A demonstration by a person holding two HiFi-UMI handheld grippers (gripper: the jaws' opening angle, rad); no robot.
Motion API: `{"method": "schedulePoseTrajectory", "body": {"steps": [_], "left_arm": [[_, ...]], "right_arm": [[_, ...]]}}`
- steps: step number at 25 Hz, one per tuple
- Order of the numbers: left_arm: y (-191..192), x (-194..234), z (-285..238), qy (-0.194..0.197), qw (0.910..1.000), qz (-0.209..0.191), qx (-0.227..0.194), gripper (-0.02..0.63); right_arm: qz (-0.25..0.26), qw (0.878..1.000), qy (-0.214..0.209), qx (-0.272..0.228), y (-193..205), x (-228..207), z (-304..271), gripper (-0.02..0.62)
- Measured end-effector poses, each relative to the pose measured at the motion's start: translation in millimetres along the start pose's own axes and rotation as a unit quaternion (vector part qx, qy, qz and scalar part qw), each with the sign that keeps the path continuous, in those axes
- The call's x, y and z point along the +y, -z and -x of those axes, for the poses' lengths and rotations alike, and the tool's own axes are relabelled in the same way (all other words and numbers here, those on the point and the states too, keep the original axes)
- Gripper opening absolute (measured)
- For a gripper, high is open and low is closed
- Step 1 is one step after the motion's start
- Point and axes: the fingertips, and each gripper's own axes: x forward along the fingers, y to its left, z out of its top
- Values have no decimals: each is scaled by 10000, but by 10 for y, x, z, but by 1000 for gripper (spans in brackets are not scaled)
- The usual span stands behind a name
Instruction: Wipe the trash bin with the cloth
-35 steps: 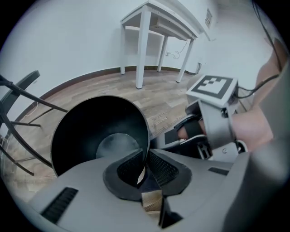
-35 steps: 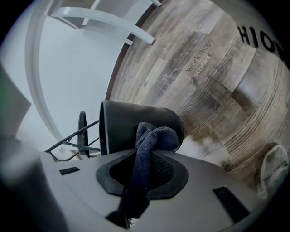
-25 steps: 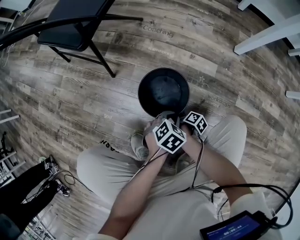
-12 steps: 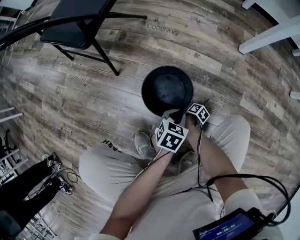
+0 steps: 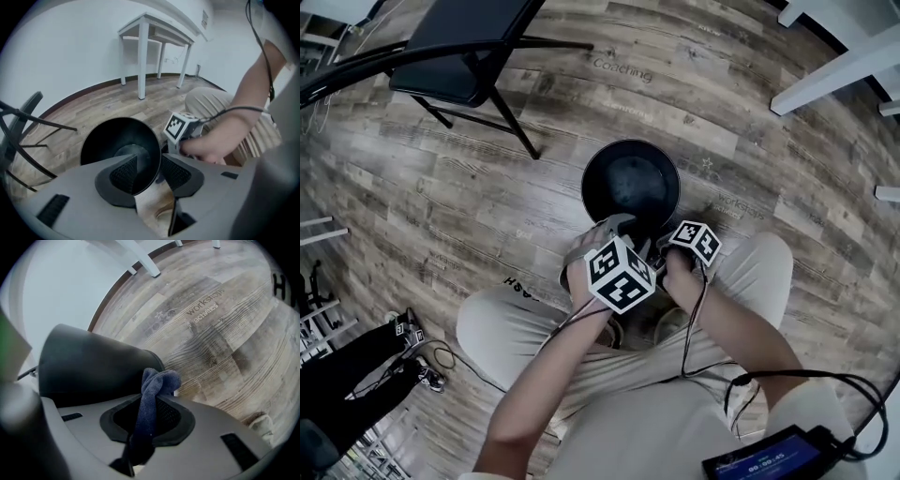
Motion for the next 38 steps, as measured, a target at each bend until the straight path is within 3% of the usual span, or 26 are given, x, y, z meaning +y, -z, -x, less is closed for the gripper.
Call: {"method": "schedulePoseTrajectory", "body": {"steps": [3, 6, 9, 13, 17, 27, 38], "left_arm": [[197, 71, 128, 37, 9969, -659, 421, 156], [381, 1, 2, 401, 9883, -1304, 680, 173], [501, -84, -215, 645, 9842, -1487, 711, 173], [619, -37, -416, 406, 9816, -1634, 901, 161], [655, -61, -478, 439, 9837, -1429, 996, 74], [522, -213, -558, 478, 9885, -996, 1030, 58], [343, -292, -640, 461, 9932, -608, 883, 38]], "right_arm": [[-34, 9998, -180, -5, 33, 94, 347, 69], [-103, 9987, -500, -49, 69, 203, 691, 69], [-156, 9954, -940, -15, 181, 355, 942, 69], [-250, 9889, -1463, -104, 301, 539, 1074, 69], [-227, 9849, -1680, -337, 267, 634, 1060, 69], [-714, 9795, -1754, -687, 77, 529, 798, 69], [-1097, 9892, -603, -761, -131, -104, -56, 69]]}}
